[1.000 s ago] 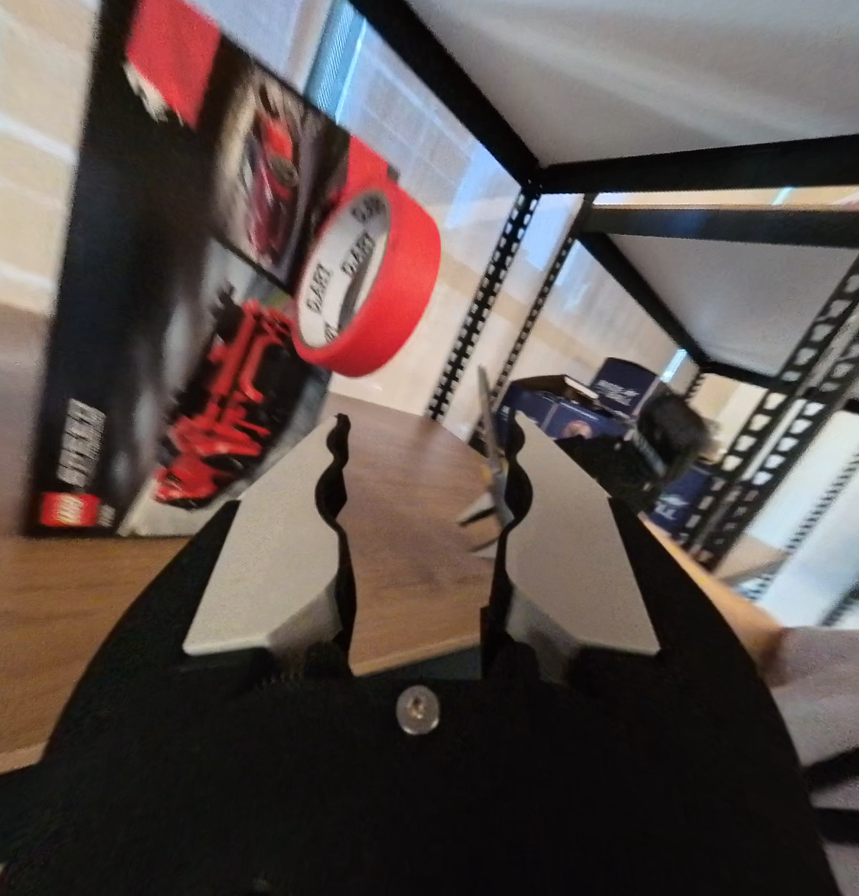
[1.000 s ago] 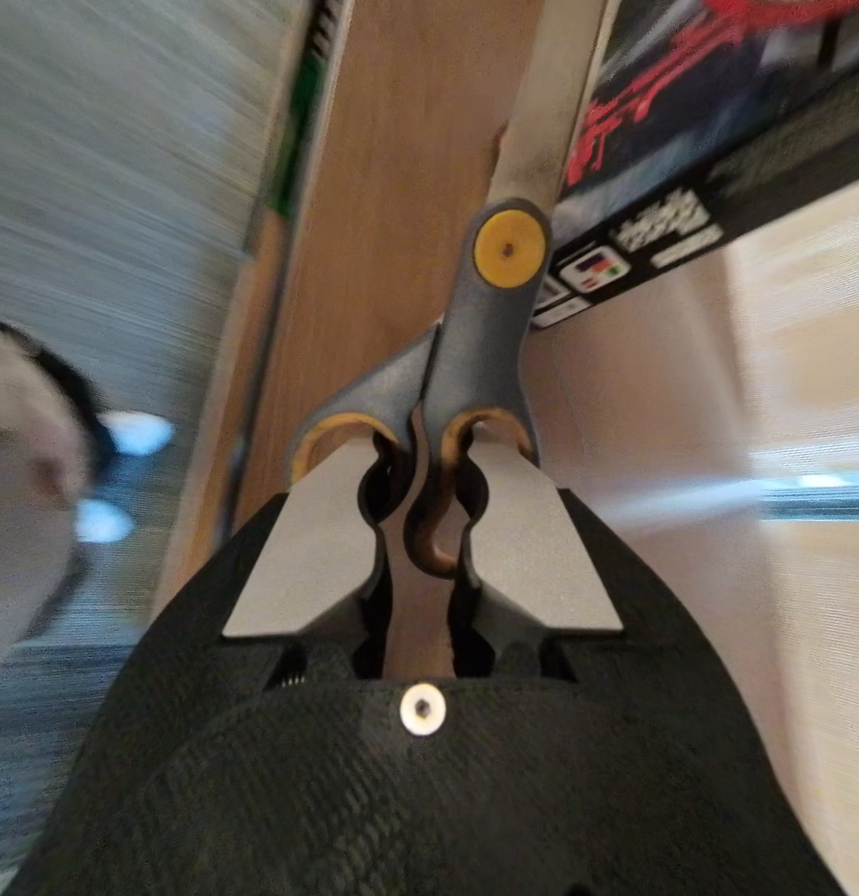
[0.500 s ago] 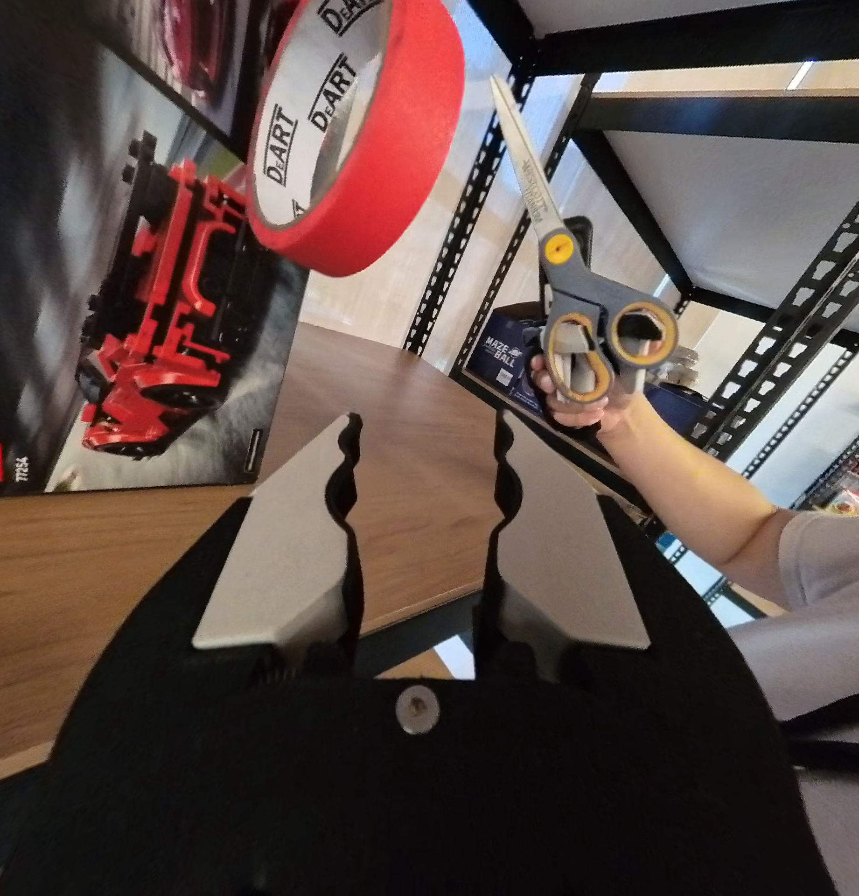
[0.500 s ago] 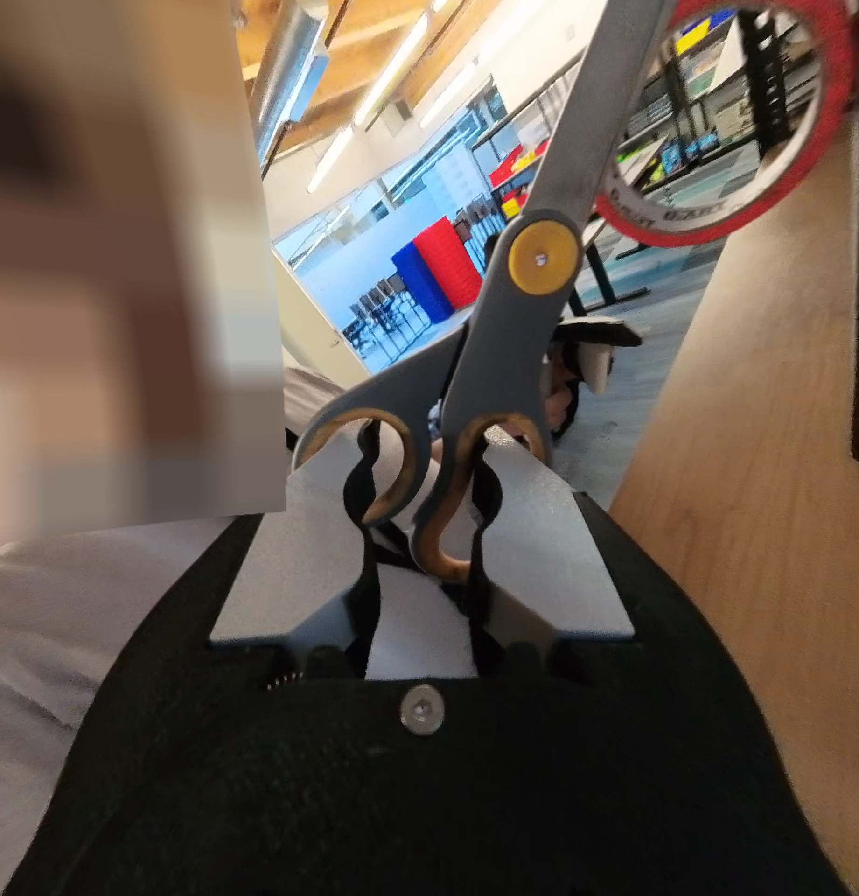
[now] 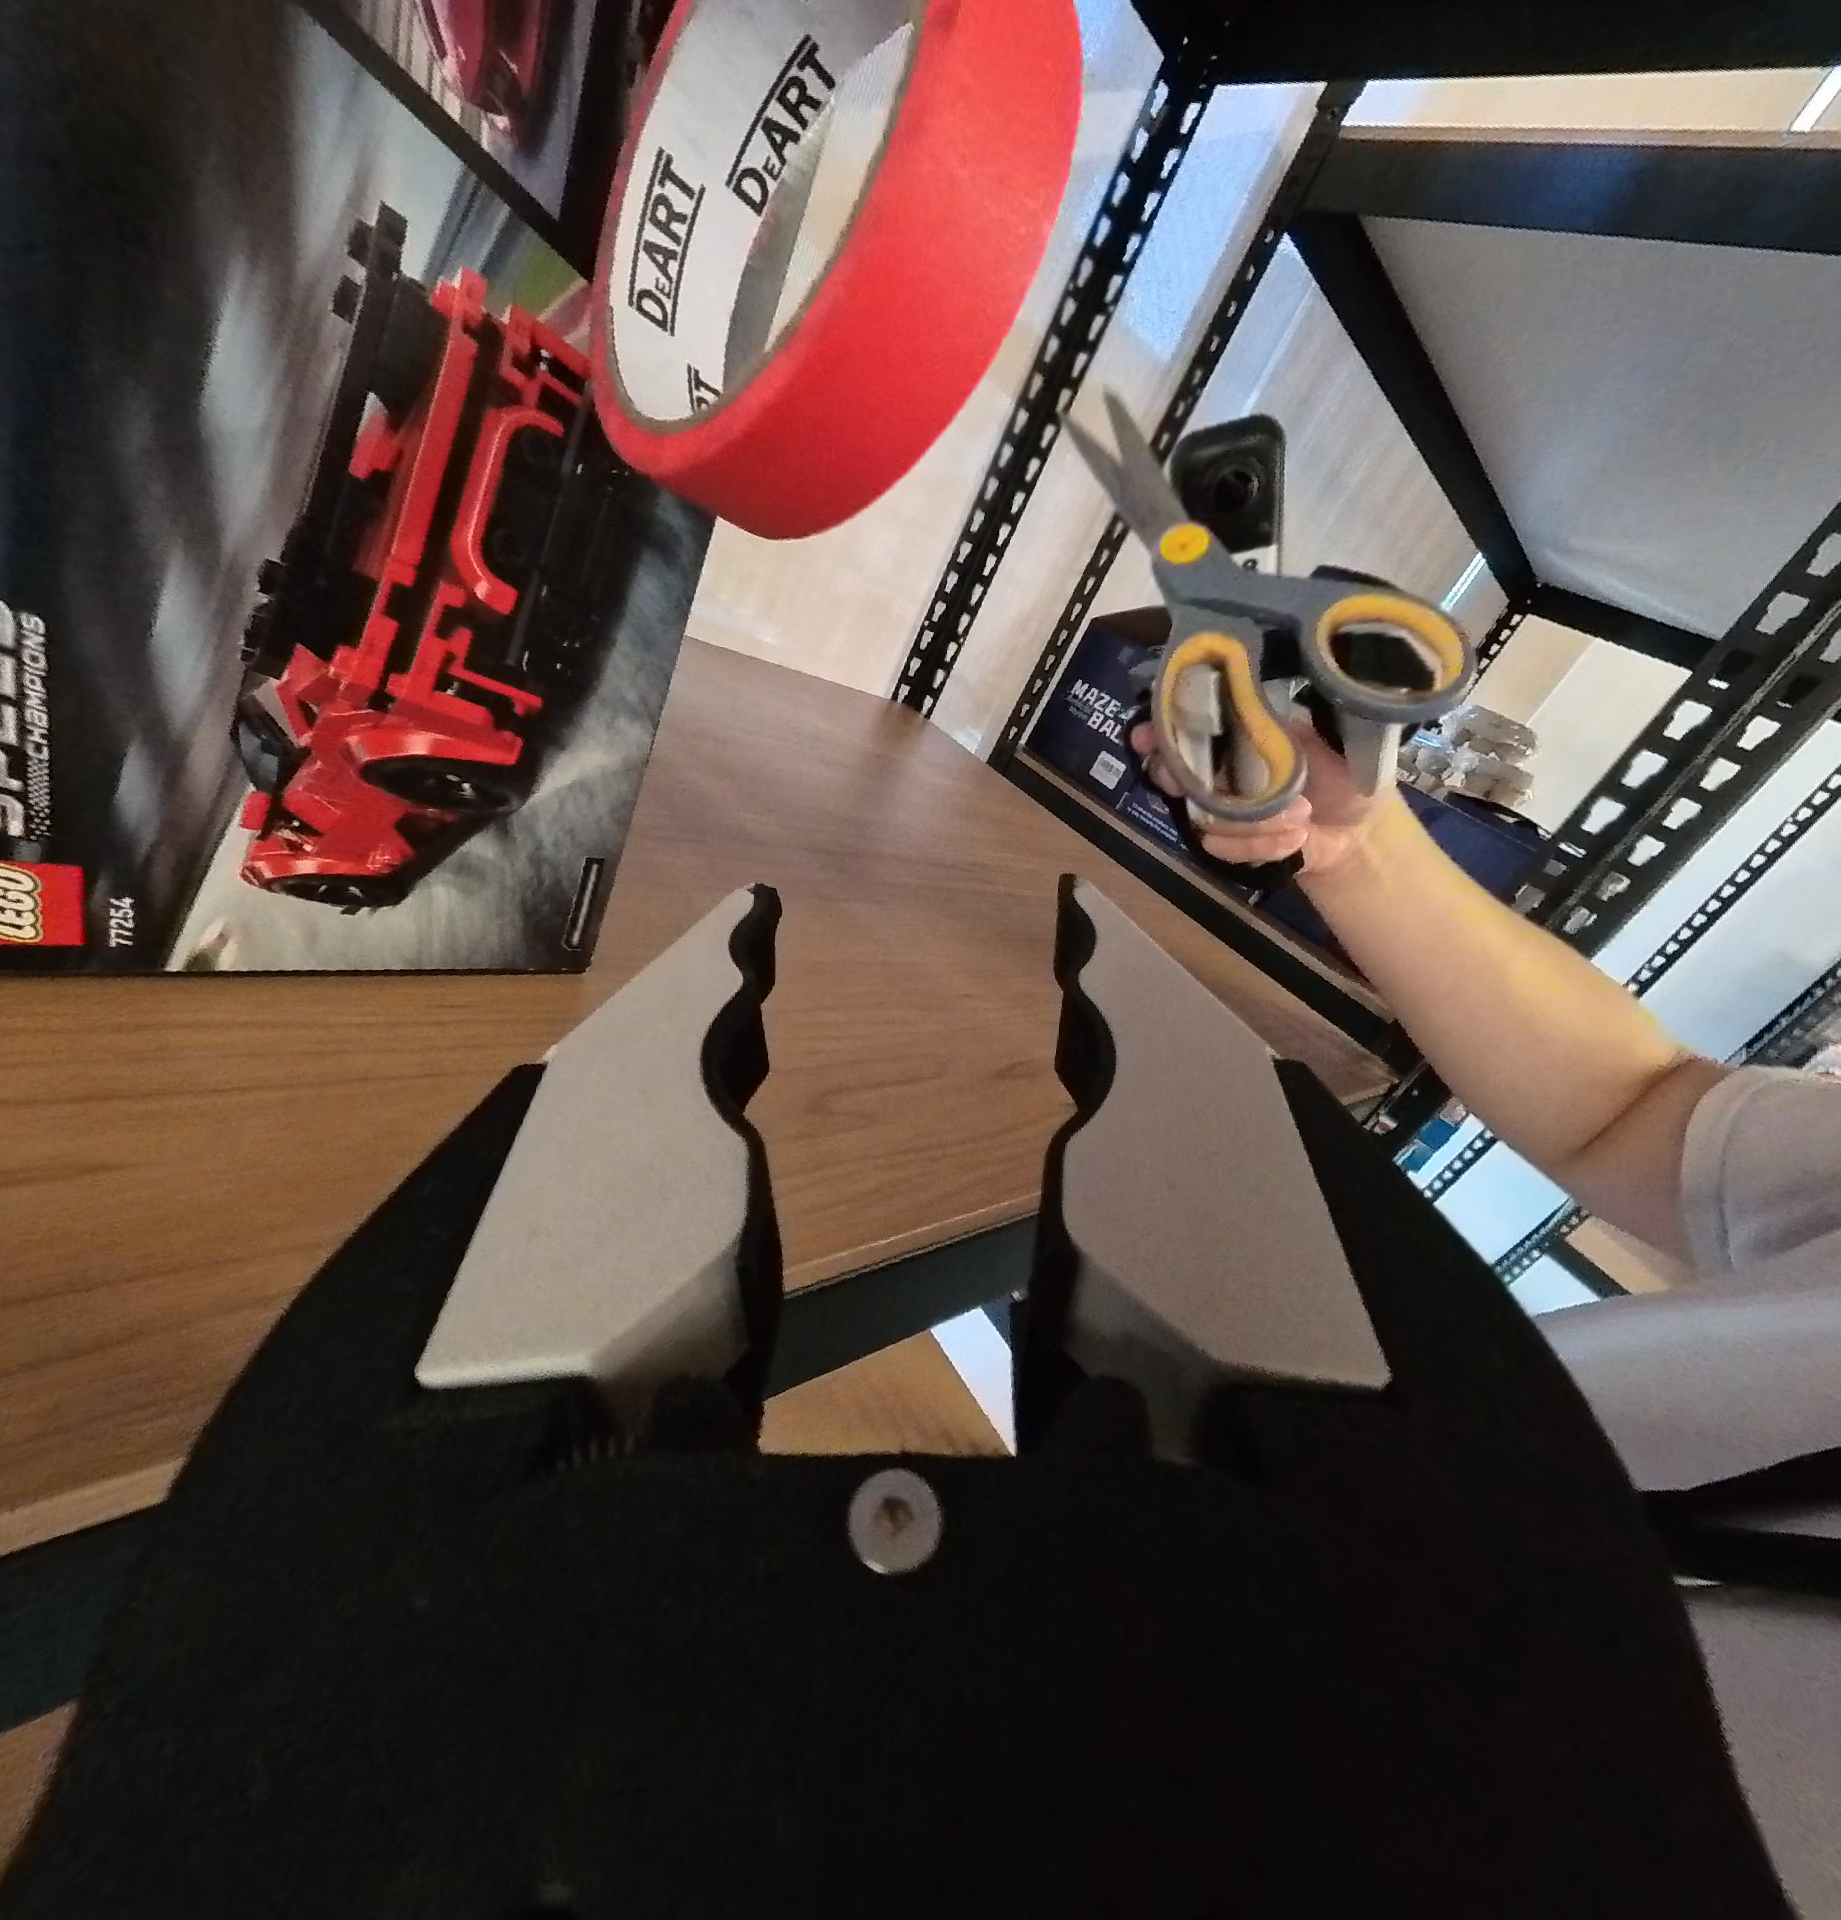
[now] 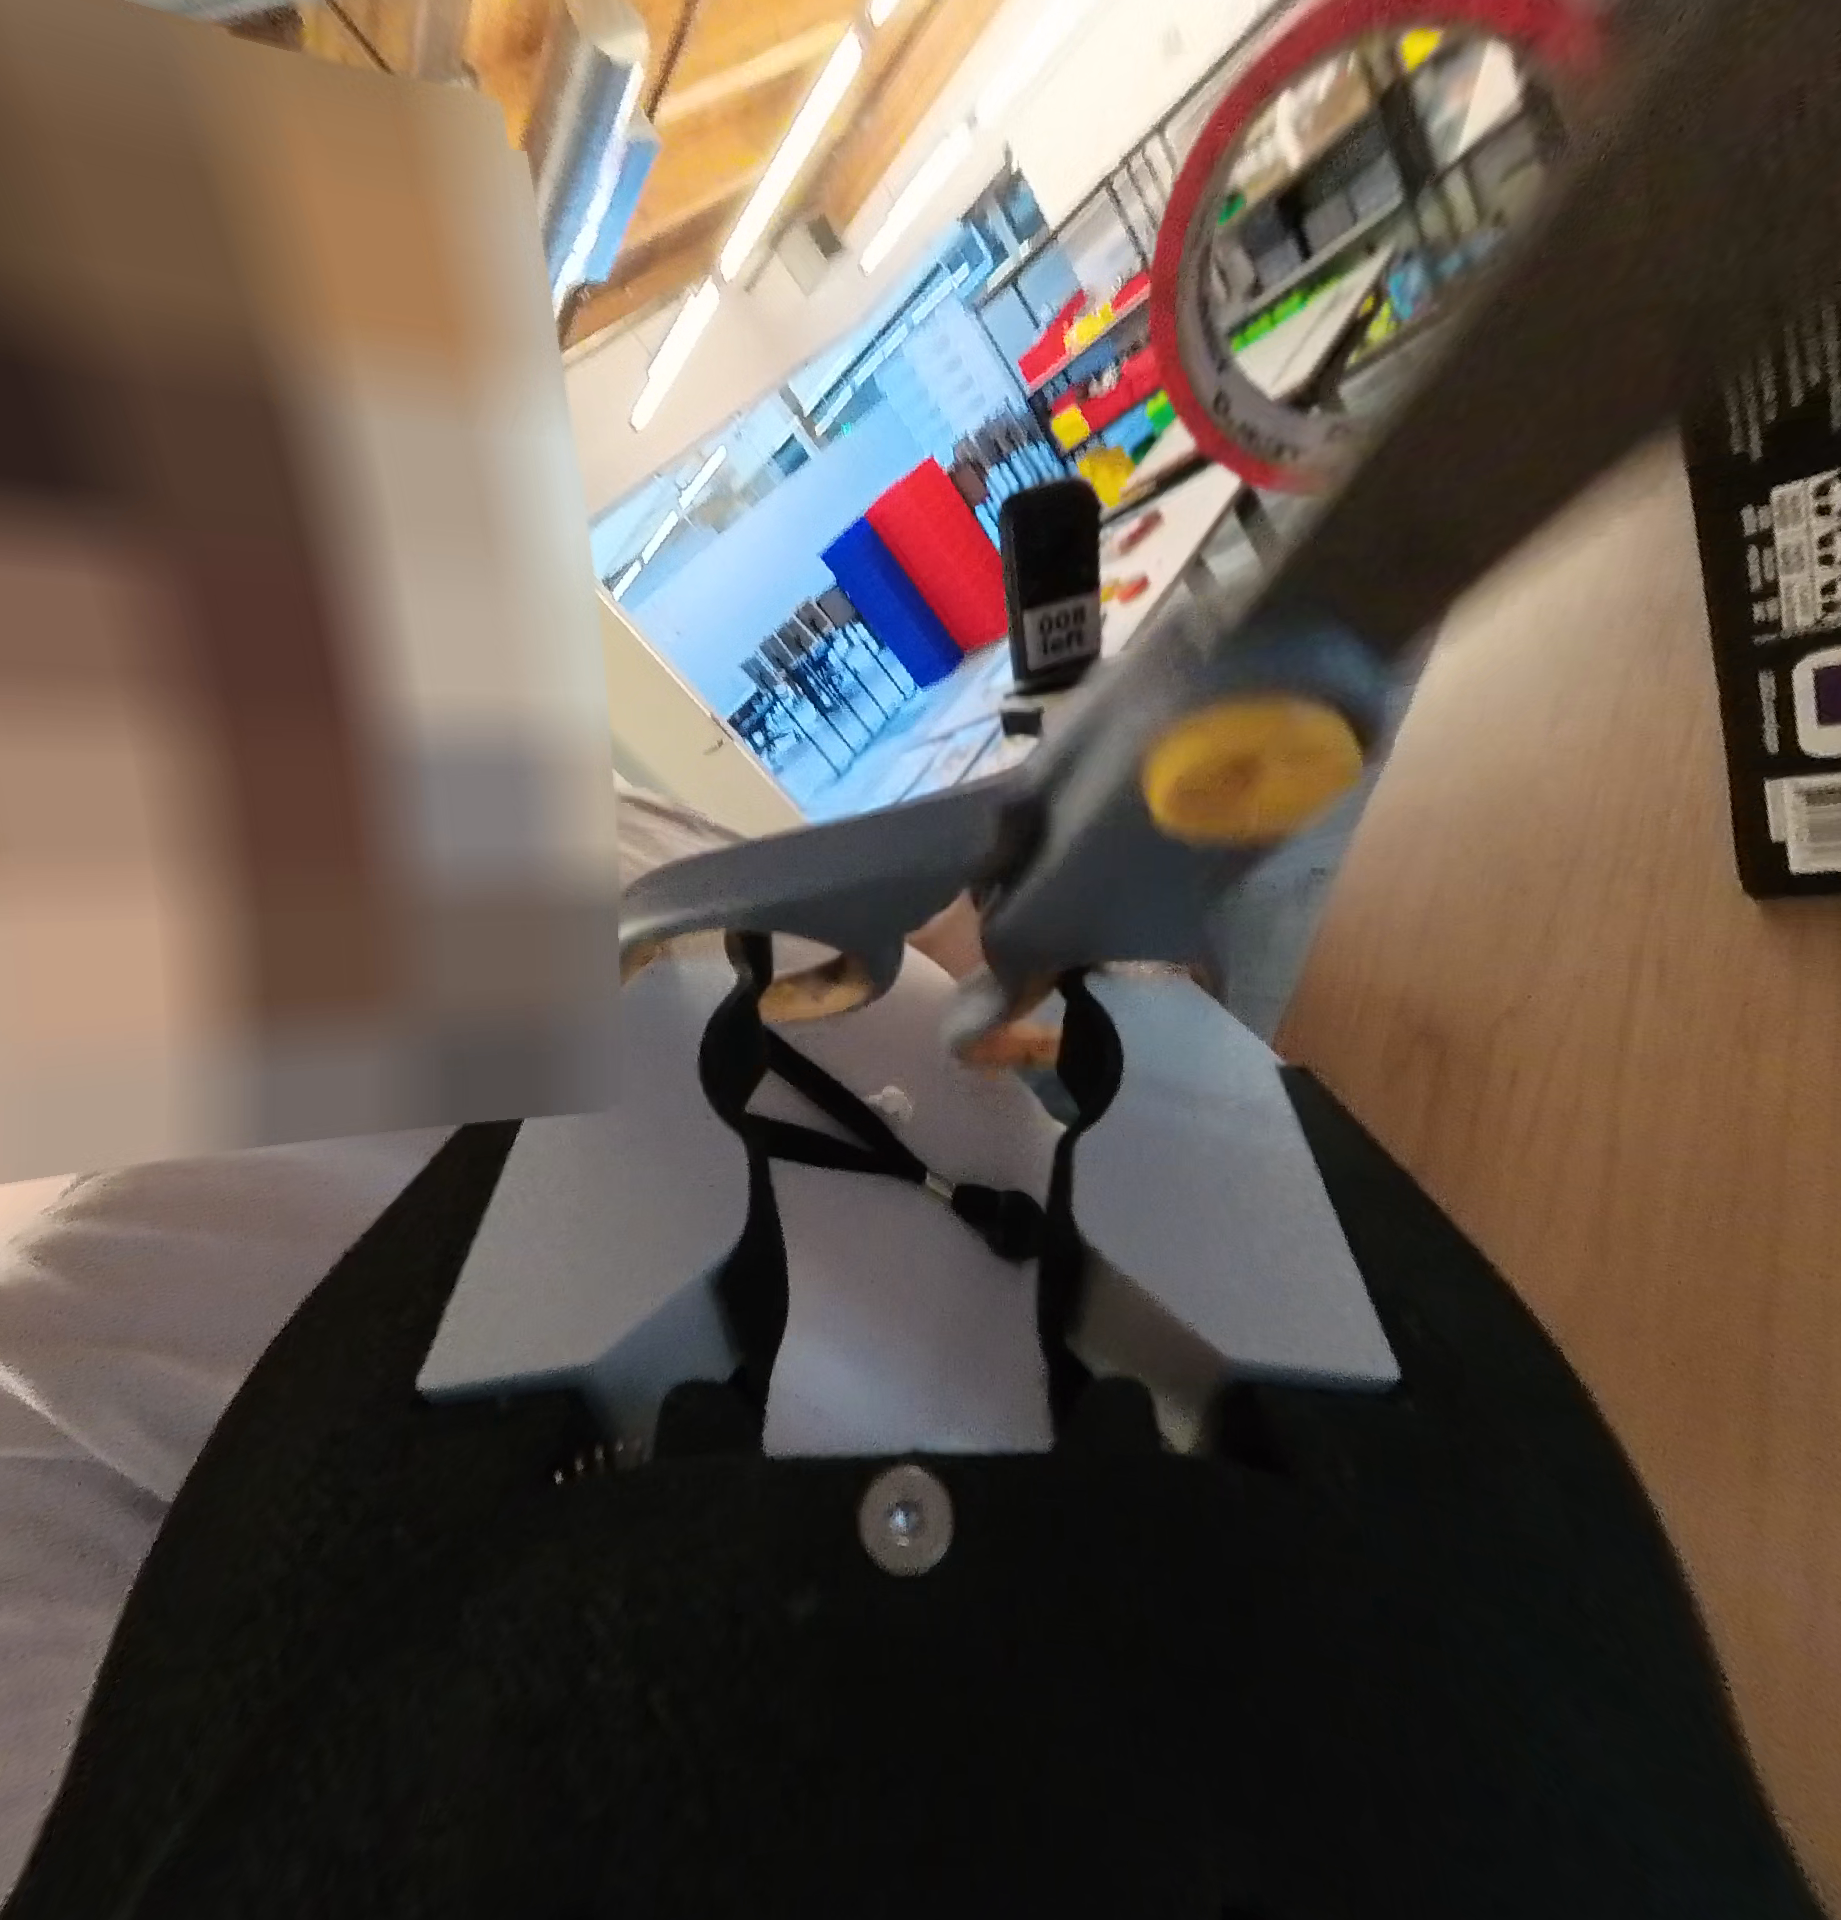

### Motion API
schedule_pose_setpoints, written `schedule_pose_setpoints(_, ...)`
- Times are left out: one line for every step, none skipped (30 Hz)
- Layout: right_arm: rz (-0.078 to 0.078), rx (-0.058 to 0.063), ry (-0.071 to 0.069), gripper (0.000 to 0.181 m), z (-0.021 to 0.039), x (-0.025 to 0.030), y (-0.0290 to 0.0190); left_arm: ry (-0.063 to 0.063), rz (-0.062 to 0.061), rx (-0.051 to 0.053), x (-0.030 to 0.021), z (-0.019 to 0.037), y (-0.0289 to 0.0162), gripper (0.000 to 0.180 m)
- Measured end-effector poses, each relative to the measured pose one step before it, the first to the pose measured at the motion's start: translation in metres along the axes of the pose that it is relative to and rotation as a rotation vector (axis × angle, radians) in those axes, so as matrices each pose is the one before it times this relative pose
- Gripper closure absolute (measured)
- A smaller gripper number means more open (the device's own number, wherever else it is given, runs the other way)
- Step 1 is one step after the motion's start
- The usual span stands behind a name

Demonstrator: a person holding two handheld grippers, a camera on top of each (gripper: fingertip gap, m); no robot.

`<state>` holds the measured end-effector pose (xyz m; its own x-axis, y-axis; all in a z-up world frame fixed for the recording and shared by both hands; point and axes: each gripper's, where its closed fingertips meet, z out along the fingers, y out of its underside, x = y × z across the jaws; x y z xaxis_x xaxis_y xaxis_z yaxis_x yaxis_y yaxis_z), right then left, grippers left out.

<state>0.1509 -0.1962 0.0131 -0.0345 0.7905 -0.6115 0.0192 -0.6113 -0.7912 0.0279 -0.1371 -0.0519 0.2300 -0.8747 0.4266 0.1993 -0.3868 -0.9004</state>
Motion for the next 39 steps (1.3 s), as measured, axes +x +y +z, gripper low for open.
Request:
schedule_pose_setpoints(0.0066,-0.0227,0.0063,0.129,0.00112,0.00147,0.00223,-0.0012,0.0001,0.0010,-0.00051,0.00047,-0.00116,0.128)
schedule_pose_setpoints(0.0068,-0.0236,0.0170,0.133,0.00030,0.00303,0.00184,-0.0004,0.0026,0.0017,-0.00014,0.00046,-0.00149,0.128)
schedule_pose_setpoints(0.0045,-0.0443,0.0224,0.134,0.00068,0.00304,0.00390,-0.0004,0.0045,0.0012,0.00035,0.00064,-0.00165,0.128)
schedule_pose_setpoints(-0.0030,-0.0502,0.0322,0.135,0.00117,0.00368,0.00441,0.0002,0.0069,0.0000,0.00068,0.00077,-0.00150,0.128)
schedule_pose_setpoints(0.0010,-0.0468,0.0493,0.137,0.00119,0.00589,0.00374,-0.0015,0.0087,-0.0021,0.00062,0.00073,-0.00106,0.128)
schedule_pose_setpoints(0.0016,-0.0331,0.0415,0.136,0.00153,0.00428,0.00150,-0.0035,0.0118,-0.0031,0.00040,0.00056,-0.00037,0.128)
schedule_pose_setpoints(0.0017,-0.0353,0.0400,0.136,0.00192,0.00374,0.00127,-0.0053,0.0130,-0.0032,-0.00004,0.00066,0.00023,0.128)
schedule_pose_setpoints(0.0160,-0.0461,0.0463,0.136,0.00197,0.00469,0.00300,-0.0058,0.0100,-0.0037,-0.00036,0.00052,0.00084,0.128)
schedule_pose_setpoints(0.0128,-0.0522,0.0367,0.136,0.00212,0.00371,0.00392,-0.0016,0.0041,-0.0034,0.00010,0.00063,0.00112,0.128)
schedule_pose_setpoints(-0.0028,-0.0476,0.0373,0.136,0.00214,0.00404,0.00374,0.0049,-0.0030,-0.0013,0.00085,0.00062,0.00096,0.128)
schedule_pose_setpoints(-0.0089,-0.0309,0.0284,0.136,0.00205,0.00306,0.00234,0.0077,-0.0094,0.0010,0.00119,0.00056,0.00085,0.128)
schedule_pose_setpoints(-0.0014,-0.0069,0.0077,0.136,0.00184,0.00077,0.00003,0.0092,-0.0105,0.0007,0.00145,0.00061,0.00100,0.128)
schedule_pose_setpoints(0.0068,0.0086,-0.0149,0.136,0.00164,-0.00183,-0.00130,0.0088,-0.0069,-0.0016,0.00148,0.00056,0.00137,0.128)
schedule_pose_setpoints(0.0178,0.0136,-0.0130,0.137,0.00126,-0.00094,-0.00138,0.0047,-0.0016,-0.0026,0.00108,0.00057,0.00154,0.128)
schedule_pose_setpoints(0.0098,0.0080,0.0056,0.137,0.00061,0.00165,-0.00020,0.0003,0.0029,-0.0029,0.00051,0.00017,0.00149,0.128)
schedule_pose_setpoints(-0.0066,0.0139,-0.0014,0.138,0.00012,-0.00004,-0.00104,0.0018,0.0031,-0.0005,0.00089,0.00024,0.00090,0.127)
schedule_pose_setpoints(0.0014,0.0317,-0.0313,0.141,-0.00018,-0.00432,-0.00325,0.0148,-0.0023,0.0026,0.00322,0.00065,0.00032,0.127)
schedule_pose_setpoints(0.0129,0.0257,-0.0555,0.142,0.00090,-0.00747,-0.00253,0.0247,-0.0100,0.0003,0.00508,0.00164,0.00049,0.128)
schedule_pose_setpoints(0.0114,0.0162,-0.0459,0.143,0.00300,-0.00648,-0.00052,0.0272,-0.0124,-0.0024,0.00587,0.00288,0.00126,0.127)
schedule_pose_setpoints(-0.0063,0.0315,-0.0428,0.143,0.00302,-0.00649,-0.00220,0.0279,-0.0093,-0.0052,0.00605,0.00386,0.00242,0.127)
schedule_pose_setpoints(0.0069,0.0247,-0.0341,0.144,0.00304,-0.00513,-0.00125,0.0233,-0.0043,-0.0147,0.00489,0.00446,0.00387,0.126)
schedule_pose_setpoints(0.0116,0.0181,-0.0160,0.144,0.00249,-0.00254,-0.00009,0.0130,-0.0004,-0.0216,0.00292,0.00424,0.00484,0.125)
schedule_pose_setpoints(-0.0016,0.0062,0.0123,0.144,0.00155,0.00111,0.00145,0.0052,0.0022,-0.0230,0.00131,0.00344,0.00472,0.125)
schedule_pose_setpoints(-0.0126,-0.0048,0.0315,0.143,0.00023,0.00298,0.00234,0.0009,0.0032,-0.0195,0.00024,0.00239,0.00382,0.125)
schedule_pose_setpoints(-0.0077,-0.0161,0.0237,0.143,-0.00119,0.00139,0.00295,-0.0038,0.0055,-0.0131,-0.00056,0.00111,0.00233,0.125)
schedule_pose_setpoints(-0.0048,-0.0250,0.0154,0.143,-0.00257,-0.00045,0.00263,-0.0125,0.0102,-0.0063,-0.00196,-0.00008,0.00057,0.125)
schedule_pose_setpoints(-0.0082,-0.0209,0.0140,0.143,-0.00389,-0.00124,0.00030,-0.0217,0.0164,-0.0007,-0.00351,-0.00089,-0.00098,0.125)
schedule_pose_setpoints(-0.0066,-0.0146,0.0140,0.143,-0.00454,-0.00146,-0.00219,-0.0302,0.0212,0.0050,-0.00474,-0.00133,-0.00267,0.125)
schedule_pose_setpoints(-0.0051,-0.0114,0.0049,0.143,-0.00493,-0.00250,-0.00428,-0.0382,0.0255,0.0165,-0.00600,-0.00172,-0.00491,0.123)
schedule_pose_setpoints(0.0005,-0.0044,-0.0099,0.143,-0.00490,-0.00415,-0.00583,-0.0462,0.0307,0.0253,-0.00721,-0.00195,-0.00675,0.121)
schedule_pose_setpoints(0.0106,-0.0075,-0.0239,0.143,-0.00474,-0.00565,-0.00555,-0.0532,0.0392,0.0253,-0.00843,-0.00180,-0.00729,0.120)
schedule_pose_setpoints(0.0101,-0.0125,-0.0238,0.143,-0.00438,-0.00541,-0.00480,-0.0601,0.0485,0.0240,-0.00945,-0.00138,-0.00747,0.118)
schedule_pose_setpoints(0.0031,-0.0126,-0.0052,0.143,-0.00353,-0.00306,-0.00416,-0.0601,0.0575,0.0240,-0.00974,-0.00075,-0.00752,0.117)
schedule_pose_setpoints(0.0029,-0.0238,-0.0022,0.144,-0.00278,-0.00231,-0.00249,-0.0562,0.0551,0.0203,-0.00951,0.00022,-0.00679,0.117)
schedule_pose_setpoints(0.0090,-0.0260,-0.0069,0.144,-0.00215,-0.00249,-0.00162,-0.0367,0.0424,0.0136,-0.00690,0.00131,-0.00563,0.117)
schedule_pose_setpoints(0.0142,-0.0287,-0.0105,0.143,-0.00161,-0.00212,-0.00079,-0.0115,0.0250,0.0072,-0.00347,0.00218,-0.00456,0.120)
schedule_pose_setpoints(0.0124,-0.0253,-0.0060,0.143,-0.00121,-0.00062,-0.00121,0.0054,0.0079,0.0040,-0.00102,0.00278,-0.00415,0.122)
schedule_pose_setpoints(0.0077,-0.0132,0.0018,0.144,-0.00099,0.00100,-0.00246,0.0039,-0.0016,0.0036,-0.00133,0.00273,-0.00412,0.122)
schedule_pose_setpoints(0.0035,-0.0062,-0.0024,0.144,-0.00065,0.00081,-0.00283,-0.0021,0.0015,0.0063,-0.00175,0.00243,-0.00460,0.122)
